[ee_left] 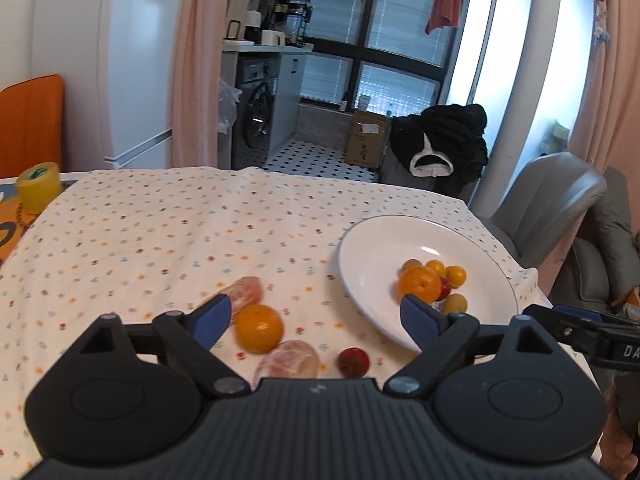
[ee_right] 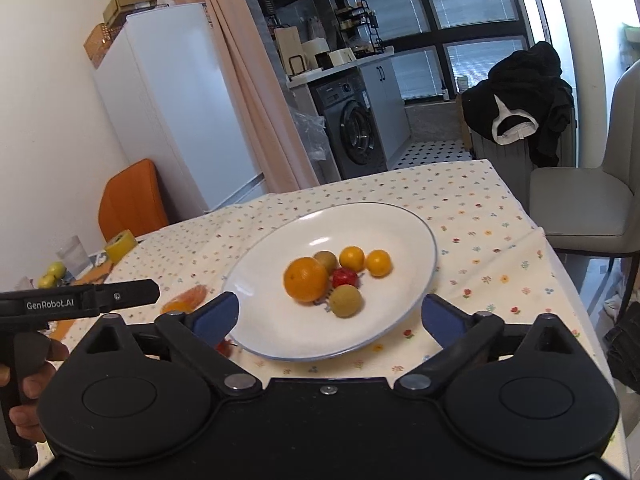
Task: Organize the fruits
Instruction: 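Move both open tools back toward the loose fruits beside the plate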
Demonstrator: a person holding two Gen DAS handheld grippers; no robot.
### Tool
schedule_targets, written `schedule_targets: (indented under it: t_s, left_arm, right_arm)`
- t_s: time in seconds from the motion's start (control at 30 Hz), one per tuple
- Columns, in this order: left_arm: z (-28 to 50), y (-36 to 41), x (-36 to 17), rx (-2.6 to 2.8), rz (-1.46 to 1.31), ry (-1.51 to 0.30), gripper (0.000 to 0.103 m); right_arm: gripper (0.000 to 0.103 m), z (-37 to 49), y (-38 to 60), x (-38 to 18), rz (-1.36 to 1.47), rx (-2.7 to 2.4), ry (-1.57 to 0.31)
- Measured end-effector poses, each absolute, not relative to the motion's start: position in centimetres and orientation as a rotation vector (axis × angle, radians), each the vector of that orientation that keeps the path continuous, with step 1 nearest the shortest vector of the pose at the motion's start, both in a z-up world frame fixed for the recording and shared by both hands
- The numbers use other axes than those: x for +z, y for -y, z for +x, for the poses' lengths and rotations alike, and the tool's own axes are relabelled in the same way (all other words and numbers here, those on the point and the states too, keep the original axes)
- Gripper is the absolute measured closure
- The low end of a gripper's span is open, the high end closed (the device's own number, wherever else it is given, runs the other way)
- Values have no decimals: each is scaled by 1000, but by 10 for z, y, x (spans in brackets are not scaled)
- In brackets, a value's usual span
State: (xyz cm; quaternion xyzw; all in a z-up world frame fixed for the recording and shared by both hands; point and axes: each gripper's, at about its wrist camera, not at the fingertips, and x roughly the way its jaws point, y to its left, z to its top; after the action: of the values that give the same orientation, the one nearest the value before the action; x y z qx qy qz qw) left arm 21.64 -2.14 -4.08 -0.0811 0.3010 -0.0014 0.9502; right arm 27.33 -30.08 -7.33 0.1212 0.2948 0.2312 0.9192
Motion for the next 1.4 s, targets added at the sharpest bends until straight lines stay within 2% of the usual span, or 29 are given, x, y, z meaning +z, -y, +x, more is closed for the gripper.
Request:
schedule_targets:
  t_s: [0.87, 1.2, 1.4]
  left_arm:
    - [185, -5, -68, 26, -228, -670, 14]
    - [191, -2, -89, 13, -250, -711, 38]
    - [198, 5, -96, 0, -236, -725, 45]
  right_arm:
    - [0, 253, 253, -73, 165, 567, -670]
    - [0, 248, 244, -82, 128, 581, -703]
    - [2, 249, 243, -88, 125, 569, -716]
